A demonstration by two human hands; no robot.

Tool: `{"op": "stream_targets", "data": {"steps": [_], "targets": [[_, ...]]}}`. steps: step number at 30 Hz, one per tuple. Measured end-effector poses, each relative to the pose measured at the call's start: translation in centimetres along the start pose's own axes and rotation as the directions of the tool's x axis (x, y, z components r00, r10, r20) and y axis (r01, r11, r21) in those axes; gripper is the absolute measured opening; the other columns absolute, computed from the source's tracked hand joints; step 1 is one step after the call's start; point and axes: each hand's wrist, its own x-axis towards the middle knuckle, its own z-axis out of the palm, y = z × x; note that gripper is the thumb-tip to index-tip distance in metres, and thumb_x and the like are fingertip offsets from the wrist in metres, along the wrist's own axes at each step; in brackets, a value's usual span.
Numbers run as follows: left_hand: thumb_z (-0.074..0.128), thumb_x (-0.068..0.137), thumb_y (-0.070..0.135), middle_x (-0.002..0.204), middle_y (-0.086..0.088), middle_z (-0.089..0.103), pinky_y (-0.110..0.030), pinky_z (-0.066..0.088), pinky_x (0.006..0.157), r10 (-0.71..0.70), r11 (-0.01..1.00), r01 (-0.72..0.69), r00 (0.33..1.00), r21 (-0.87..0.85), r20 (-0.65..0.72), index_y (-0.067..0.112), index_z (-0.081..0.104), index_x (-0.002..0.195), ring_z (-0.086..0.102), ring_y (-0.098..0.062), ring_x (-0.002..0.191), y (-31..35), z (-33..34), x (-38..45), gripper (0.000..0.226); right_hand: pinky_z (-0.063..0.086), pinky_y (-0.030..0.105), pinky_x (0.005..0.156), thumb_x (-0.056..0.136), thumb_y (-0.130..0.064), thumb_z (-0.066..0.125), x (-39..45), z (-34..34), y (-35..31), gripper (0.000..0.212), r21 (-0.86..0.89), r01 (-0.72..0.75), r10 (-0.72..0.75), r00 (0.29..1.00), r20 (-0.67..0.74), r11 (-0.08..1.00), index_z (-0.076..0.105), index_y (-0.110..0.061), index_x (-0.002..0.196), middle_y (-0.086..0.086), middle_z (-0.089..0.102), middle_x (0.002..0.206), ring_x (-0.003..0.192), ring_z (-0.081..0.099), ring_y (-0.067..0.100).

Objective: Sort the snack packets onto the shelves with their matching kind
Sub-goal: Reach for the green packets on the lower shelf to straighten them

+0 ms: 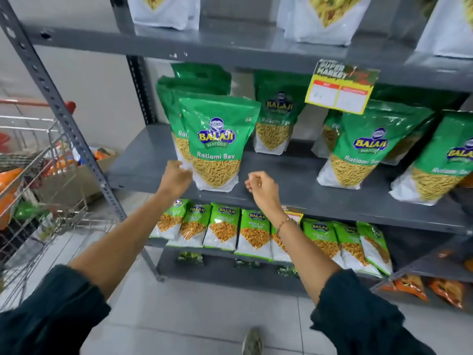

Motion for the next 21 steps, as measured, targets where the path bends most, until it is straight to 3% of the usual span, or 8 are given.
{"op": "stream_targets", "data": {"steps": [1, 4, 7, 9, 11, 14, 18, 21], "targets": [[0.056, 0.076, 0.03, 0.103, -0.021, 0.061, -0.035, 0.054, 0.061, 0.021, 0.999, -0.022, 1.0, 0.024, 0.008, -0.003, 0.048, 0.12, 0.065, -0.03, 0.08, 0.0, 0.1, 0.5, 0.056, 0.052, 0.039, 0.087, 0.09, -0.019, 0.049, 0.4, 0.5, 0.3, 0.02, -0.01, -0.002, 0.002, 1.0, -0.003, 1.0, 0.061, -0.005, 0.099, 0.014, 0.072, 0.092, 0.087, 0.066, 0.024], [0.063, 0.084, 0.029, 0.144, -0.021, 0.037, -0.046, 0.046, 0.098, 0.08, 0.991, -0.088, 0.993, 0.101, 0.081, 0.003, 0.025, 0.141, 0.048, -0.033, 0.125, 0.4, 0.7, 1.1, 0.074, 0.044, 0.023, 0.088, 0.088, -0.023, 0.057, 2.1, 1.7, 1.0, 0.034, -0.044, -0.021, 0.023, 0.999, 0.036, 0.999, 0.055, -0.003, 0.116, 0.017, 0.067, 0.111, 0.105, 0.062, 0.025], [0.066, 0.083, 0.029, 0.149, -0.016, 0.036, -0.045, 0.037, 0.107, 0.092, 0.971, -0.132, 0.977, 0.201, 0.194, 0.005, 0.02, 0.143, 0.04, -0.033, 0.134, 0.6, 1.1, 1.6, 0.079, 0.04, 0.033, 0.103, 0.079, -0.028, 0.068, 4.1, 3.0, 1.6, 0.066, -0.057, -0.024, 0.035, 0.977, 0.21, 0.998, 0.039, -0.009, 0.135, 0.012, 0.051, 0.137, 0.125, 0.049, 0.022], [0.068, 0.082, 0.032, 0.139, -0.019, 0.05, -0.044, 0.042, 0.099, 0.095, 0.957, -0.149, 0.972, 0.248, 0.214, 0.004, 0.032, 0.135, 0.05, -0.034, 0.123, 0.3, 1.3, 2.0, 0.07, 0.04, 0.037, 0.105, 0.075, -0.03, 0.073, 5.1, 3.7, 1.9, 0.073, -0.059, -0.004, 0.02, 0.961, 0.278, 0.998, 0.037, -0.014, 0.137, 0.009, 0.051, 0.139, 0.125, 0.048, 0.021], [0.072, 0.077, 0.033, 0.113, -0.023, 0.064, -0.043, 0.048, 0.085, 0.112, 0.962, -0.145, 0.982, 0.232, 0.149, 0.004, 0.048, 0.115, 0.06, -0.033, 0.096, 0.2, 1.4, 2.2, 0.053, 0.046, 0.037, 0.1, 0.072, -0.025, 0.076, 5.7, 4.1, 2.1, 0.066, -0.008, 0.002, 0.0, 0.967, 0.253, 1.0, 0.045, -0.01, 0.128, 0.011, 0.06, 0.128, 0.115, 0.056, 0.02], [0.081, 0.067, 0.027, 0.083, -0.022, 0.066, -0.041, 0.052, 0.076, 0.137, 0.979, -0.147, 0.987, 0.14, 0.083, 0.01, 0.052, 0.084, 0.06, -0.035, 0.076, 0.4, 2.1, 2.2, 0.038, 0.053, 0.035, 0.09, 0.067, -0.014, 0.079, 6.3, 3.6, 2.7, 0.054, 0.125, 0.006, -0.03, 0.982, 0.187, 0.992, 0.055, -0.004, 0.115, 0.016, 0.068, 0.112, 0.099, 0.064, 0.017], [0.082, 0.066, 0.022, 0.076, -0.008, 0.057, -0.038, 0.048, 0.074, 0.161, 0.985, -0.168, 0.98, 0.05, 0.115, 0.032, 0.044, 0.074, 0.051, -0.018, 0.077, 3.3, 4.7, 2.2, 0.04, 0.054, 0.029, 0.086, 0.065, -0.005, 0.079, 7.6, 0.4, 4.2, 0.049, 0.229, -0.005, -0.021, 0.993, 0.113, 0.973, 0.059, -0.004, 0.109, 0.013, 0.069, 0.106, 0.092, 0.065, 0.012], [0.084, 0.062, 0.021, 0.077, -0.02, 0.067, -0.05, 0.057, 0.08, 0.168, 0.984, -0.175, 0.976, 0.035, 0.142, 0.022, 0.048, 0.072, 0.066, -0.034, 0.078, 5.1, 8.0, 3.1, 0.037, 0.053, 0.034, 0.087, 0.063, -0.001, 0.079, 8.9, -3.1, 5.4, 0.045, 0.253, -0.004, -0.01, 0.998, 0.055, 0.968, 0.061, -0.006, 0.104, 0.009, 0.067, 0.103, 0.093, 0.064, 0.014]]}}
